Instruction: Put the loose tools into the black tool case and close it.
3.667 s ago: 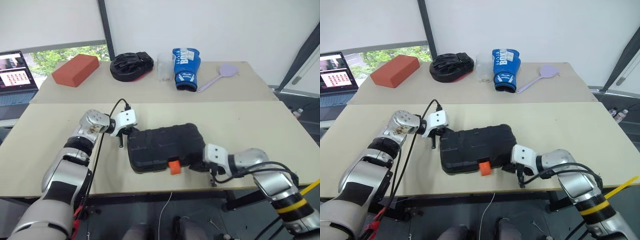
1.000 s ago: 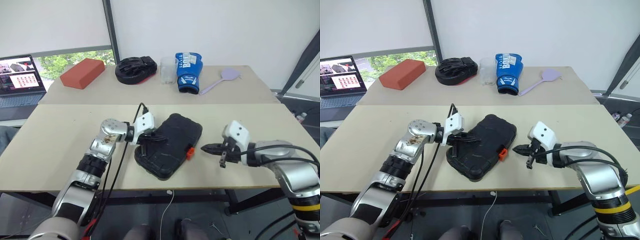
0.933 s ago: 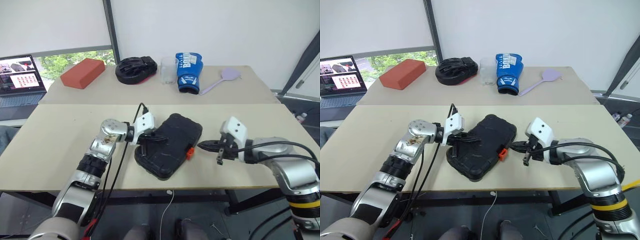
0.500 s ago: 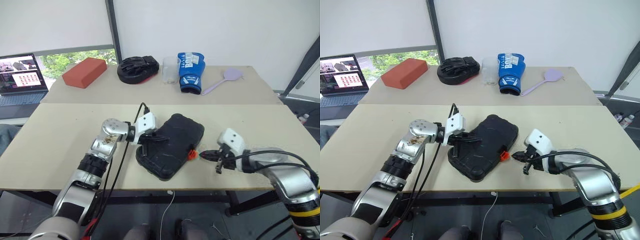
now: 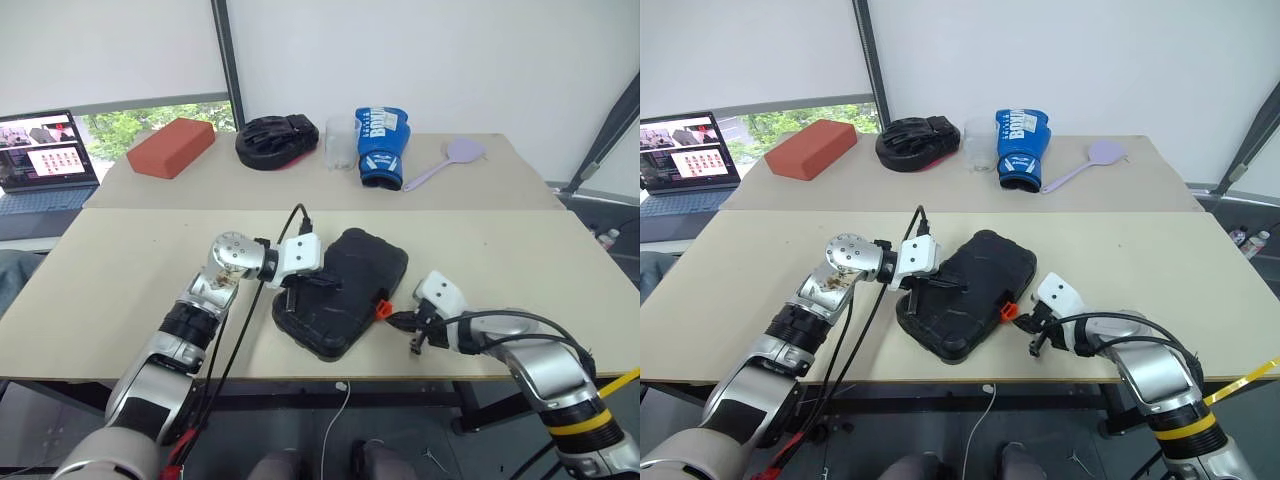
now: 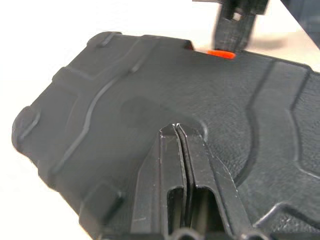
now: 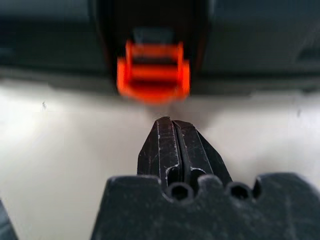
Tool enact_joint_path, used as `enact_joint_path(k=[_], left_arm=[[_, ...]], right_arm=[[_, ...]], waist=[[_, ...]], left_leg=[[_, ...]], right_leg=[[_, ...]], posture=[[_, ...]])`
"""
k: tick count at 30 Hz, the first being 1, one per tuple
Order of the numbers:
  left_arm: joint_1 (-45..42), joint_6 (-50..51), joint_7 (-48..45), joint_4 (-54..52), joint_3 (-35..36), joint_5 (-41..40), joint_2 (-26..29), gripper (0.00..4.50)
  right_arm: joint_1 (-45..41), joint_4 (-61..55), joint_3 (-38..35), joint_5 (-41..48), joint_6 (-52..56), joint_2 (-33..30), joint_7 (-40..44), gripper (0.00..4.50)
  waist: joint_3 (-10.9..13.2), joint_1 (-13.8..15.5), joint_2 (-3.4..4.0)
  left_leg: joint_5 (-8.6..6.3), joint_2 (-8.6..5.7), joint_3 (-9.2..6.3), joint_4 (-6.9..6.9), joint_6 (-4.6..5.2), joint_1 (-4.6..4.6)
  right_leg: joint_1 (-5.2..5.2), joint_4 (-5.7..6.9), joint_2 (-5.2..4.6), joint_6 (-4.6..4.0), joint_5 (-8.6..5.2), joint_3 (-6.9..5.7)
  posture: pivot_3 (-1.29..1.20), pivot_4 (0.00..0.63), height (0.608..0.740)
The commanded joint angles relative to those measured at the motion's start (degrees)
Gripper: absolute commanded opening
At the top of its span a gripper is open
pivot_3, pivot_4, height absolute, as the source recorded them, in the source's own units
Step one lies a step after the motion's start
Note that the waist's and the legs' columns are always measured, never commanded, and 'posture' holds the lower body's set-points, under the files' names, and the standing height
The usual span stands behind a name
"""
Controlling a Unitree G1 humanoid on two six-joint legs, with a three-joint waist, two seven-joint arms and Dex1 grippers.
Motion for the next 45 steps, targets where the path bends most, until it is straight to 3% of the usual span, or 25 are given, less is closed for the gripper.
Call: enact_joint_path(k=[1, 6, 14, 21, 26, 36, 45], left_arm=[[2.7, -6.0, 0.1, 5.4, -5.4, 6.9, 1.6, 0.09], [2.0, -8.9, 0.6, 7.6, -5.9, 7.9, 1.0, 0.09], [0.8, -8.3, 0.4, 9.7, -4.5, 7.3, -0.4, 0.09], [1.0, -4.1, 0.3, 9.5, -1.8, 5.1, 0.7, 0.09], [1.0, -4.1, 1.2, 9.6, -2.0, 5.5, 0.4, 0.09], [1.4, -4.3, 0.8, 9.1, -2.6, 5.6, 0.1, 0.09], [3.1, -5.3, -0.3, 8.8, -4.0, 6.3, 0.0, 0.09]], right_arm=[[-3.8, -7.2, -3.3, 4.5, 2.7, 1.2, 0.2, 0.0], [-5.7, -10.1, -3.8, 7.0, 6.8, 3.1, -0.4, 0.0], [-5.4, -6.7, -2.2, 5.1, 5.7, 4.3, -2.0, 0.0], [-3.7, -7.7, -8.7, 8.3, 7.0, -1.5, 0.5, 0.0], [-1.3, -3.9, -4.7, 4.9, 4.7, -3.9, 0.6, 0.0], [-8.0, -2.2, 0.2, 3.2, 2.9, 3.6, -1.2, 0.0], [-10.7, -2.5, 2.2, 0.8, 1.9, 4.7, -0.5, 0.0]], waist=[[0.0, -0.1, 0.04], [-0.1, -0.9, 0.17], [-0.3, -0.4, 0.33], [-0.3, -0.2, 0.39], [-0.3, -0.4, 0.37], [-0.3, -0.5, 0.33], [-0.3, -1.2, 0.34]], left_leg=[[0.01, 0.0, 0.0, -0.01, -0.01, 0.02], [0.05, 0.03, 0.09, -0.25, -0.06, 0.27], [-0.11, 0.28, 0.03, -0.32, 0.44, 1.0], [-0.04, 0.25, 0.09, -0.32, 0.54, 0.92], [-0.32, 0.26, 0.09, -0.43, 0.58, 0.91], [-0.31, 0.26, 0.07, -0.42, 0.55, 0.88], [-0.27, 0.27, 0.08, -0.51, 0.48, 0.87]], right_leg=[[-0.01, 0.01, 0.0, 0.0, 0.0, 0.01], [0.11, 0.03, 0.0, 0.03, -0.01, 0.1], [0.96, -0.07, 0.13, 0.77, -0.49, -0.03], [0.9, -0.13, 0.13, 0.71, -0.46, 0.04], [0.88, -0.21, 0.13, 0.72, -0.47, 0.03], [0.87, -0.25, 0.12, 0.73, -0.48, 0.03], [0.75, -0.21, 0.13, 0.72, -0.48, 0.02]], posture=[[0.0, 0.15, 0.74], [0.0, 0.15, 0.74], [0.0, 0.15, 0.74], [0.0, 0.15, 0.74], [0.0, 0.15, 0.74], [0.0, 0.15, 0.74], [0.0, 0.15, 0.74]])
